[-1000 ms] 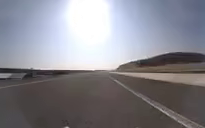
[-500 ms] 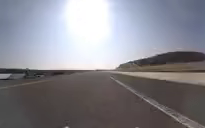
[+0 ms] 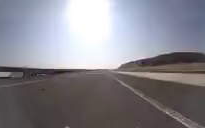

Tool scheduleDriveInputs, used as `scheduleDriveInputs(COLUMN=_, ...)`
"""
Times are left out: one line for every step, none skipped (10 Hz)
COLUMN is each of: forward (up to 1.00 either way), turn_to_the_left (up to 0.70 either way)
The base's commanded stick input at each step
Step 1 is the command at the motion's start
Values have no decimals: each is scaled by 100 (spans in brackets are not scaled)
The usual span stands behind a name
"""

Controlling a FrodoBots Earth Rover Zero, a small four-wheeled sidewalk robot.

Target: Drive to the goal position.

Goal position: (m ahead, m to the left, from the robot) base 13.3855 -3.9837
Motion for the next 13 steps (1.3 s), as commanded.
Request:
scheduleDriveInputs(forward=100, turn_to_the_left=0)
scheduleDriveInputs(forward=100, turn_to_the_left=0)
scheduleDriveInputs(forward=100, turn_to_the_left=0)
scheduleDriveInputs(forward=100, turn_to_the_left=0)
scheduleDriveInputs(forward=100, turn_to_the_left=-1)
scheduleDriveInputs(forward=100, turn_to_the_left=-2)
scheduleDriveInputs(forward=100, turn_to_the_left=-3)
scheduleDriveInputs(forward=100, turn_to_the_left=-32)
scheduleDriveInputs(forward=100, turn_to_the_left=-37)
scheduleDriveInputs(forward=100, turn_to_the_left=-15)
scheduleDriveInputs(forward=100, turn_to_the_left=0)
scheduleDriveInputs(forward=100, turn_to_the_left=0)
scheduleDriveInputs(forward=100, turn_to_the_left=0)
